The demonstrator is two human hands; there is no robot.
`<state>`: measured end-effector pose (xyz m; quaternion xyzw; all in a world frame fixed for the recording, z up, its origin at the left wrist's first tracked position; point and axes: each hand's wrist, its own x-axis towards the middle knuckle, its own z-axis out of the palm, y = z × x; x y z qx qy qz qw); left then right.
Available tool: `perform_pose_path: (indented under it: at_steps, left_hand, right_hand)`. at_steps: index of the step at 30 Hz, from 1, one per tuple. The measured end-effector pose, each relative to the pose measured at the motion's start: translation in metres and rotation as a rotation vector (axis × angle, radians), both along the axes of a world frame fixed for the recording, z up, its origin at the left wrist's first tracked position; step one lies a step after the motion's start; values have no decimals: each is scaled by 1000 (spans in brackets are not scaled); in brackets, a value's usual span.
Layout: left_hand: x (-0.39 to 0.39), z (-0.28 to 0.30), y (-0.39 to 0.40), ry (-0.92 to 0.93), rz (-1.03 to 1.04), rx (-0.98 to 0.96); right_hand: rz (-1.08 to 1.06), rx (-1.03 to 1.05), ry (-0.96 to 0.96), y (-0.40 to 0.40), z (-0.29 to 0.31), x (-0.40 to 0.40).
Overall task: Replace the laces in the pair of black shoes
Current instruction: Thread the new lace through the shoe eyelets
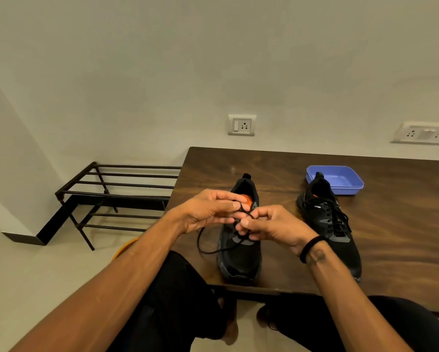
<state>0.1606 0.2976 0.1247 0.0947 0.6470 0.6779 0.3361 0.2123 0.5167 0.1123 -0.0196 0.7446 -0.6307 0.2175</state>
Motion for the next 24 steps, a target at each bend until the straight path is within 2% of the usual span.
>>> perform_pose_path:
  at_steps: [4,6,9,11,13,15,18,20,24]
  left_hand:
    - [-7,-14,-11,176,348,-311]
    - [-9,-21,-16,188,418,-444]
    - [-13,-28,-19,211,414,-716]
    - [-13,-27,-18,259,406,-818]
    - [-12,-18,-14,417,383,-783]
    - [-8,-8,-6,593,286,-633]
    - [6,5,18,577,7,-383]
    - [11,6,33,609,-84,-375]
    - [6,9,37,685,8,-420]
  right_hand:
    - [-121,-253,-44,21,24,1]
    - [-233,-348,-13,38,36,0]
    - [-361,-249,71,63,44,3]
    - [-410,-161,104,71,42,5]
    - [-385,-19,151,71,39,8]
    - [-295,93,179,62,35,11]
    - [-167,117,172,47,31,11]
    - [-154,100,152,42,29,9]
    - [-309,67,166,44,23,7]
